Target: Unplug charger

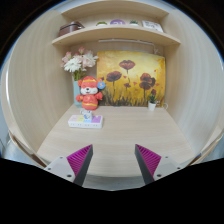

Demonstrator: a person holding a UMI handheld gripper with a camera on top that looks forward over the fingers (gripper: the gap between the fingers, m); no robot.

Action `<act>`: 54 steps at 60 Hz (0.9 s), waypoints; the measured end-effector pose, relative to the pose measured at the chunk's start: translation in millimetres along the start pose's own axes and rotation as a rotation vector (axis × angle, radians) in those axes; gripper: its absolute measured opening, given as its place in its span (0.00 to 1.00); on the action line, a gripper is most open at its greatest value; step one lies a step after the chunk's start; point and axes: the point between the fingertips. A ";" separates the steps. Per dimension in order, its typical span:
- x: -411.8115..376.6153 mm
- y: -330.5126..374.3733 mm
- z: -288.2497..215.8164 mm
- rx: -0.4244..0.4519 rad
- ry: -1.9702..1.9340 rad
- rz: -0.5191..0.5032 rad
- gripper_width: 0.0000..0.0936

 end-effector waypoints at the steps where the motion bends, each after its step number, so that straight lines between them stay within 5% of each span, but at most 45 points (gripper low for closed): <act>1: 1.2 5.6 1.0 -0.010 0.009 -0.021 0.91; 12: -76.0 -83.8 -33.1 -0.003 0.029 -0.072 0.93; 22: -113.3 -173.8 -72.3 0.022 0.003 0.001 0.90; 34: -101.3 -247.0 -94.7 0.042 0.000 0.108 0.59; 41: -111.9 -266.3 -79.8 0.008 0.002 0.061 0.36; 54: -111.8 -269.0 -79.0 0.017 -0.081 0.066 0.20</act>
Point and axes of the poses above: the point between the fingertips, and its own axes, seen from behind it with the camera up: x to the right, z down, y backward, against the way the camera looks, and after that the axes turned 5 degrees about y, right-handed
